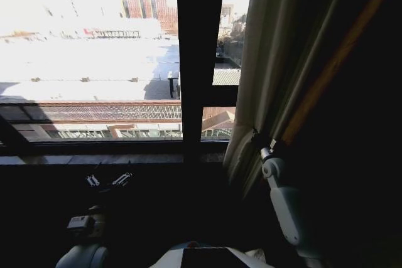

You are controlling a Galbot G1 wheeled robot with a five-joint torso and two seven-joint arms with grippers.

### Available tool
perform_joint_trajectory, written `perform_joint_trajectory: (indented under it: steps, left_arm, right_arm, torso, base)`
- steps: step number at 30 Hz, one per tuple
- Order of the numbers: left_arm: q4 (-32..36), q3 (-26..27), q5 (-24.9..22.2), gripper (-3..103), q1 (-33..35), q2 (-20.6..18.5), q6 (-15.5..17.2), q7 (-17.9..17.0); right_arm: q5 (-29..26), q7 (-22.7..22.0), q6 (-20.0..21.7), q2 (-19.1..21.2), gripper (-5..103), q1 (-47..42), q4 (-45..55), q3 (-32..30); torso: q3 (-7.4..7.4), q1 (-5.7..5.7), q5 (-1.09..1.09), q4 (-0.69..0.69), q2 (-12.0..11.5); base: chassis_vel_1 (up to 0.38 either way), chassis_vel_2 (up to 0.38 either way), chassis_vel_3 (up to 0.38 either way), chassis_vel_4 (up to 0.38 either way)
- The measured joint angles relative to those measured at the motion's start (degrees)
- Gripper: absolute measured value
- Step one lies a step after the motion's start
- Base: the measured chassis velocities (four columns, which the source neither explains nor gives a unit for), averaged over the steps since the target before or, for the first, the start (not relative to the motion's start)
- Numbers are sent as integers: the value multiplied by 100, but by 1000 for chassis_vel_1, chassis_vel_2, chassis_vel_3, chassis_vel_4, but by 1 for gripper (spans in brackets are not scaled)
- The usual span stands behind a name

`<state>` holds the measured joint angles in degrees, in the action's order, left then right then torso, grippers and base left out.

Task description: Open the curtains by pulling them apart, changing their state from closed to fully open.

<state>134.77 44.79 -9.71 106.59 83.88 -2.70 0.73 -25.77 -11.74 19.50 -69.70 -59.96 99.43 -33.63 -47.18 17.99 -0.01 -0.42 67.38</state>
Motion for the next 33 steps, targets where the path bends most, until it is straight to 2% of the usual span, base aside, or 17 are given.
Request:
perform_joint_trajectory:
  steps: [15, 22, 24, 26, 27, 30, 32, 33]
  left_arm:
    - [-47, 1, -21, 100, 0, 6, -116, 1]
    - [-55, 36, -41, 100, 31, 7, -192, 0]
    - [-63, 43, -43, 100, 34, 13, -211, -2]
    - [-66, 43, -43, 100, 36, 16, -216, -3]
    - [-67, 43, -44, 100, 37, 19, -220, -3]
    - [-74, 43, -53, 100, 30, 22, -225, -6]
    - [-76, 42, -55, 100, 18, 21, -225, -6]
    - [-76, 42, -57, 100, -2, 20, -223, -6]
  right_arm:
    - [160, -279, -71, 130, 0, -9, -382, -693]
    - [447, -576, -157, 137, -2, 117, -468, -838]
    - [535, -726, -156, 112, 8, 122, -459, -832]
    - [608, -771, -156, 94, 8, 106, -428, -821]
    - [670, -783, -154, 77, 14, 54, -353, -801]
    - [680, -597, -125, 47, 30, -246, 110, -672]
    - [598, -483, -109, 39, 30, -385, 329, -603]
    - [506, -387, -56, 24, 35, -527, 564, -535]
  torso:
    - [0, 0, 4, -2, 0]
    - [-1, 0, 5, -2, 0]
    - [-1, 0, 4, -2, 0]
    - [-1, 0, 3, -1, -1]
    - [-1, 0, 4, -2, 0]
    - [-1, 0, 3, -3, -1]
    - [-1, 0, 3, -3, -1]
    - [-1, 0, 3, -3, -1]
  base:
    - [0, 0, 0, 0]
    - [0, 0, 0, 0]
    - [0, 0, 0, 0]
    - [0, 0, 0, 0]
    - [0, 0, 0, 0]
    - [0, 0, 0, 0]
    - [0, 0, 0, 0]
    - [0, 0, 0, 0]
